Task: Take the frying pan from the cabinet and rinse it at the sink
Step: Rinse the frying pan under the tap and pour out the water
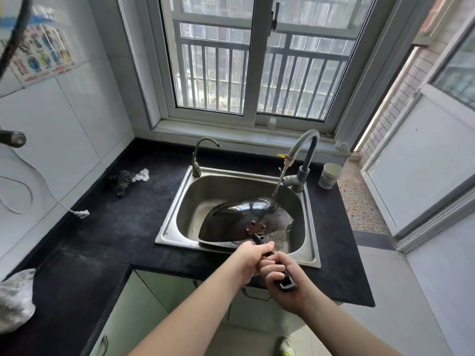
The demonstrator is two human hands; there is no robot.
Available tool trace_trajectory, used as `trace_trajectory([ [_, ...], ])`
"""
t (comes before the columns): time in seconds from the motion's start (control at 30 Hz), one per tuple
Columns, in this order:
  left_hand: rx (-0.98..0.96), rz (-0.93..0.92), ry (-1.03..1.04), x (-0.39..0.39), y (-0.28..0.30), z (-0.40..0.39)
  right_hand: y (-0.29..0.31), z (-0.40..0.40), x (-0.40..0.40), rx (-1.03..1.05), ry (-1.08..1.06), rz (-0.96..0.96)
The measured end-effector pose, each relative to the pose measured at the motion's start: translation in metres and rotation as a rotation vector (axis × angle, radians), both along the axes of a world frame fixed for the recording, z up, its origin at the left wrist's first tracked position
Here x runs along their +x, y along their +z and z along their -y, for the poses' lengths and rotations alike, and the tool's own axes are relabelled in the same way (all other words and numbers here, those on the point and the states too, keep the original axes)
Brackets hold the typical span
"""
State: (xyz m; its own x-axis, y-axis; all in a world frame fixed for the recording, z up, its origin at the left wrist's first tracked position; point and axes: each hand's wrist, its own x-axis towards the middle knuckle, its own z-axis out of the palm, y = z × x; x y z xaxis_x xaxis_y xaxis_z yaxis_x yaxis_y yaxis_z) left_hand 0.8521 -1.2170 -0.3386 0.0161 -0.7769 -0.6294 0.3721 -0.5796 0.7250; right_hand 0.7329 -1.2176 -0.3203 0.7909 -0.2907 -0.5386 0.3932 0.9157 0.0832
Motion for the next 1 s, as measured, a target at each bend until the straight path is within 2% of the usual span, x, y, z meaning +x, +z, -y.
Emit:
trace_trajectory([
  [0.33,-0.012,0.007,-0.042,-0.043,-0.025,-0.012,-0.017,-0.021,-0.043,-0.123,-0.076,-0.07],
  [0.5,-0.04,0.004,-0.083,-0.061,-0.021,-0.016,-0.024,-0.022,-0.064,-0.153,-0.009,-0.1],
  [0.7,-0.045,0.019,-0.08,-0.09,-0.026,-0.023,-0.033,-0.023,-0.094,-0.21,0.058,-0.309],
  [0.87,-0.015,0.052,-0.095,-0.105,-0.031,-0.025,-0.037,-0.024,-0.113,-0.311,0.179,-0.425],
  [1.0,0.012,0.119,-0.155,-0.111,-0.04,-0.027,-0.043,-0.02,-0.126,-0.4,0.384,-0.528],
])
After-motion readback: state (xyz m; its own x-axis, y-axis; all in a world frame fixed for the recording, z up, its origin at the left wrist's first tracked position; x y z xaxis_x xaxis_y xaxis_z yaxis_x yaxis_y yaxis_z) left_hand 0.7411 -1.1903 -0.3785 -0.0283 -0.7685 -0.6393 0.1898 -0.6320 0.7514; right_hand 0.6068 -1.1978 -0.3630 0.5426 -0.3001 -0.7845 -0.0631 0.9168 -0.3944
